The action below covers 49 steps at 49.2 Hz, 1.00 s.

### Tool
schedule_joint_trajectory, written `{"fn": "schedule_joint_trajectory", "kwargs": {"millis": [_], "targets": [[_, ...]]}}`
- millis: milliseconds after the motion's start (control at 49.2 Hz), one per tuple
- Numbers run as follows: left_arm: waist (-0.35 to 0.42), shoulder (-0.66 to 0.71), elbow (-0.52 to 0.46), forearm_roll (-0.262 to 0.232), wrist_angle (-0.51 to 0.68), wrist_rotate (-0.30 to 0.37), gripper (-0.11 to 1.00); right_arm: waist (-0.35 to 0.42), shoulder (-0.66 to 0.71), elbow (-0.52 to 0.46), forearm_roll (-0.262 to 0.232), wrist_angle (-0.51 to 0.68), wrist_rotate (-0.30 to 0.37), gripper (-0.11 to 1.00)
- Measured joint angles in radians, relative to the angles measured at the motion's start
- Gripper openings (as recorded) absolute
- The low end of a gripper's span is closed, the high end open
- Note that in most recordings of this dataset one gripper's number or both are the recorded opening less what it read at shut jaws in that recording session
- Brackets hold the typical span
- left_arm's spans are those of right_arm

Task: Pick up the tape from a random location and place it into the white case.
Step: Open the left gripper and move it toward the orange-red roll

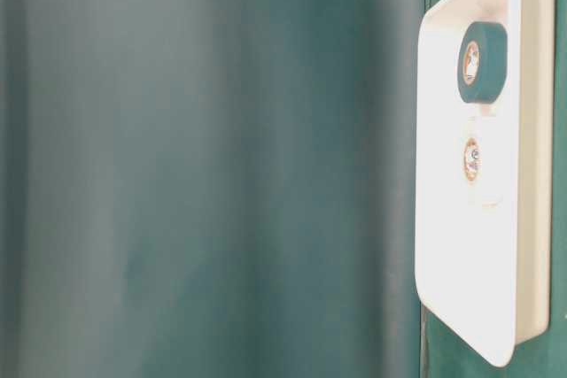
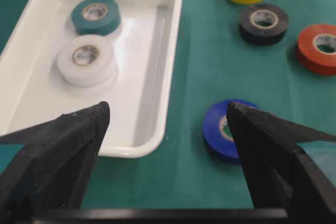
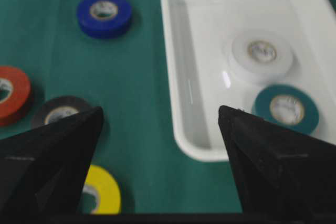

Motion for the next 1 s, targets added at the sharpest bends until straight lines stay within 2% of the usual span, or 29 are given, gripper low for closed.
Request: {"fn": "schedule_joint_trajectory", "kwargs": {"millis": [529,712,996], "targets": [[-0.014,0.0,0.002,0.0,0.0,-0.002,0.98,-0.003,0.008,0.014,0.0,-0.021,0.003,0.86],[-0.084,0.0,0.002,0.002,0.0,-0.005,0.98,-0.003,0.006,0.014,0.0,-0.023,0.003,0.86],[-0.25,0.0,0.002,0.0,0.0,-0.06,0.98,-0.003,0.006,0.014,-0.002,-0.023,0.003,0.86]]}}
